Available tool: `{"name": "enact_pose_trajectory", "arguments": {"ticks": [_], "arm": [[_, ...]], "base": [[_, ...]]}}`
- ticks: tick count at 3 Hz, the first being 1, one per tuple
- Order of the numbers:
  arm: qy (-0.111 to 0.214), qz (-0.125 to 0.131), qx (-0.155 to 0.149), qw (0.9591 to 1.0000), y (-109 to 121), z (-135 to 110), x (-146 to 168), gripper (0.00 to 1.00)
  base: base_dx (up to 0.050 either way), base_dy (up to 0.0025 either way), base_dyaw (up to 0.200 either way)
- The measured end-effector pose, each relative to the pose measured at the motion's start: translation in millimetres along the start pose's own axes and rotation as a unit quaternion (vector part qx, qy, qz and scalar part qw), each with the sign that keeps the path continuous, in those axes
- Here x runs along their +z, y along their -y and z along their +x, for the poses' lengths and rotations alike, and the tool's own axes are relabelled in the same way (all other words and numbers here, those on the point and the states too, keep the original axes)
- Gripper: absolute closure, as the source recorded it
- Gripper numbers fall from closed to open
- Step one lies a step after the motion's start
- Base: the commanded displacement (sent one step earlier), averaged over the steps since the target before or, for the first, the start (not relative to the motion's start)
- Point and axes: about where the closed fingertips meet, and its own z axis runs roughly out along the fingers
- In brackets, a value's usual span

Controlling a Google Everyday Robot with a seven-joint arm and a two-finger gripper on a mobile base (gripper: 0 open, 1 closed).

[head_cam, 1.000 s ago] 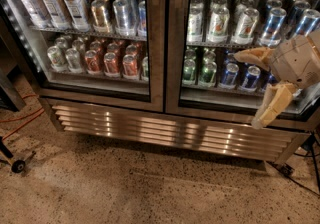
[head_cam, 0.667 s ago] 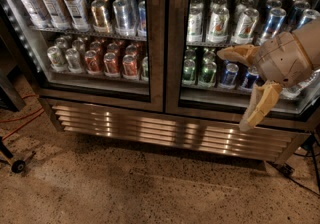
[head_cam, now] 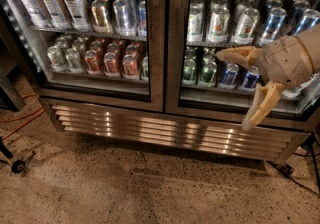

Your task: Open left fridge door

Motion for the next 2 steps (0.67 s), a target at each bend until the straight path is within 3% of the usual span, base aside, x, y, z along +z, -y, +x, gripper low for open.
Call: {"name": "enact_pose_trajectory", "arguments": {"ticks": [1,2], "arm": [[0.132,-0.037,-0.008,0.9905,0.6,-1.0,1.2,0.00],[0.157,-0.039,0.001,0.9868,4.3,0.1,5.0,0.00]], "base": [[0.000,0.00000,0.000],[0.000,0.00000,0.000]]}}
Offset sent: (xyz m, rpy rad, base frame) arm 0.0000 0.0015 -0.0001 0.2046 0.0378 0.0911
